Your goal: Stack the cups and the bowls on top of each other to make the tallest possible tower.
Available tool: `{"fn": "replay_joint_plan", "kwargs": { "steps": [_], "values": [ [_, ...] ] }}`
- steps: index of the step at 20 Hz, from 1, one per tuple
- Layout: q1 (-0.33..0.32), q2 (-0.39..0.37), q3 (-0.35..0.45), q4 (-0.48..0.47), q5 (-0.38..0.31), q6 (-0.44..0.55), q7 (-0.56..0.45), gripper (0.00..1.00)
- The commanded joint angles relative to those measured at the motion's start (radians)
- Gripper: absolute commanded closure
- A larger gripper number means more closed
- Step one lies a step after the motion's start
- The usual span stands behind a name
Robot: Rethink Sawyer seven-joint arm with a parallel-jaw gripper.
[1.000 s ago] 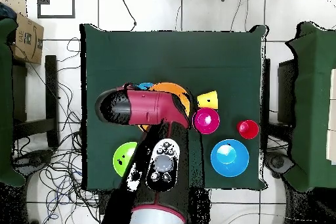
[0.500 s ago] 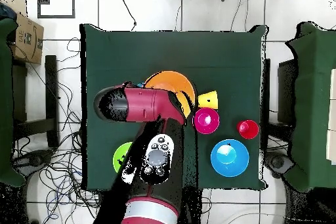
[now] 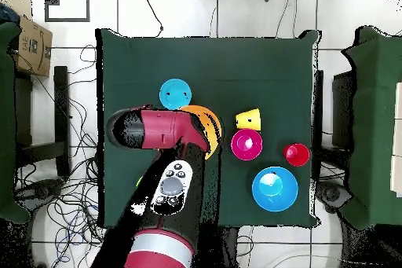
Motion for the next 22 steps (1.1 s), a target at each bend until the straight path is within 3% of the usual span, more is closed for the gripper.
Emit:
{"fn": "replay_joint_plan", "kwargs": {
  "steps": [1, 11, 22],
  "values": [
    [0.067, 0.012, 0.006, -0.023, 0.065, 0.072, 0.237, 1.0],
    [0.098, 0.027, -0.034, -0.04, 0.107, 0.092, 0.216, 1.0],
    [0.124, 0.098, -0.05, -0.033, 0.152, 0.002, 0.215, 1.0]
  ]
}}
